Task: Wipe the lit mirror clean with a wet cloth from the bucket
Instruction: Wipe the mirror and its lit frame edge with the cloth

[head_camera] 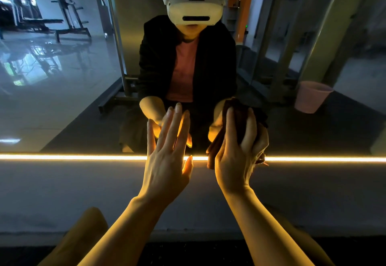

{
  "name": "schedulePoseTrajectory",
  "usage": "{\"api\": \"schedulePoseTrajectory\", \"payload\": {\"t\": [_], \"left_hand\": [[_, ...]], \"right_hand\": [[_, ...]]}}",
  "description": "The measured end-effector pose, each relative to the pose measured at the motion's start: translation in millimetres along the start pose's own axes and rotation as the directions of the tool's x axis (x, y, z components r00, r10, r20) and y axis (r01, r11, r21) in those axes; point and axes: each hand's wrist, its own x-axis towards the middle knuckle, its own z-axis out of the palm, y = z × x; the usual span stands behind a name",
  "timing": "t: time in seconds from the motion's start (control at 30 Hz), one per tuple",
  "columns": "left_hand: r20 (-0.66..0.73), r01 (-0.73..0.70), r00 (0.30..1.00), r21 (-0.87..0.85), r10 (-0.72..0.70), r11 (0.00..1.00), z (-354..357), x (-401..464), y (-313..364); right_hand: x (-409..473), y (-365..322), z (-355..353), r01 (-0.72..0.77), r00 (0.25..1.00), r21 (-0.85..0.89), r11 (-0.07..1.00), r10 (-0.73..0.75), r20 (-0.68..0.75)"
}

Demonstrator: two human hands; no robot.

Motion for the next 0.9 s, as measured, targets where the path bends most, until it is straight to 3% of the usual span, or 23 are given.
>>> {"api": "schedulePoseTrajectory", "payload": {"t": [0.1, 0.27, 0.4, 0.57, 0.67, 0.8, 0.9], "left_hand": [[-0.002, 0.013, 1.0, 0.006, -0.013, 1.0, 0.6, 0.8, 2.3], [-0.017, 0.025, 1.0, 0.017, -0.025, 1.0, 3.6, -0.4, 4.6], [-0.039, 0.049, 0.998, 0.012, -0.049, 0.999, 5.8, 2.0, 9.7], [-0.024, 0.06, 0.998, 0.015, -0.06, 0.998, 6.6, 0.4, 10.7], [-0.034, 0.06, 0.998, 0.015, -0.059, 0.998, 7.2, 1.6, 11.6], [-0.023, 0.057, 0.998, 0.014, -0.057, 0.998, 7.0, 0.4, 10.9], [-0.018, 0.053, 0.998, 0.02, -0.053, 0.998, 5.1, 0.7, 9.2]], "right_hand": [[7.8, 3.2, 1.7, 0.075, 0.997, -0.037, 0.996, -0.076, -0.025], [-12.1, 11.7, -8.0, 0.186, 0.982, -0.08, 0.979, -0.181, 0.062], [26.4, 4.0, -15.9, 0.055, 0.997, -0.114, 0.992, -0.06, -0.038], [1.0, 3.1, -21.3, 0.204, 0.976, -0.084, 0.975, -0.196, 0.09], [17.7, 0.1, -17.6, 0.105, 0.994, -0.087, 0.991, -0.103, 0.031], [6.5, -0.9, -18.5, 0.179, 0.982, -0.046, 0.983, -0.176, 0.074], [18.8, 1.1, -16.2, 0.125, 0.992, -0.072, 0.99, -0.126, -0.004]]}}
